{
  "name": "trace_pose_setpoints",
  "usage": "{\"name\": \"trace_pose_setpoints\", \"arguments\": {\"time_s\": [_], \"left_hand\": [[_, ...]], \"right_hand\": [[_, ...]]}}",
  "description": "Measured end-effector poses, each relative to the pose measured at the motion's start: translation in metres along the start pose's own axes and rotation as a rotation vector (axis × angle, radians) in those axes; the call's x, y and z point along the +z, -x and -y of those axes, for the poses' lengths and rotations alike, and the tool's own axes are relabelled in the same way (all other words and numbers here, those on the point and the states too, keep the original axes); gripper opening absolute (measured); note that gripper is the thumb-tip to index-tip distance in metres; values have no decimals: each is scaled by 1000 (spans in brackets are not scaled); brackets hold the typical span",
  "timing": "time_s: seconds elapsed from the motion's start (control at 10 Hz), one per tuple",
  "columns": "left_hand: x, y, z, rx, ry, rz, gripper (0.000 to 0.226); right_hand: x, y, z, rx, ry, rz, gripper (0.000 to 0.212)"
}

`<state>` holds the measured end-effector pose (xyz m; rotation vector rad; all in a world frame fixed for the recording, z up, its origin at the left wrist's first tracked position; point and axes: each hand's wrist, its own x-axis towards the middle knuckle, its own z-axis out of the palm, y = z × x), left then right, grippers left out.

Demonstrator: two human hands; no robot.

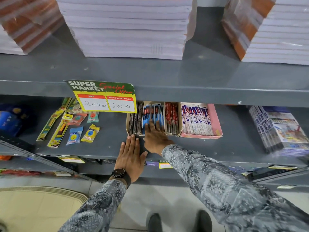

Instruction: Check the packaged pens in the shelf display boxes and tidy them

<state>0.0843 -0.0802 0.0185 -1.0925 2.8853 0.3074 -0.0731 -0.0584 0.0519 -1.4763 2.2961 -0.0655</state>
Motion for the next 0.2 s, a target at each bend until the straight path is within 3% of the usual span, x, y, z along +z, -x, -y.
{"name": "trace_pose_setpoints", "arguments": {"time_s": [0.2], "left_hand": [[3, -4, 7, -6, 25, 72, 73]], "right_hand": [[-5, 20, -8, -103, -116, -62, 73]]}}
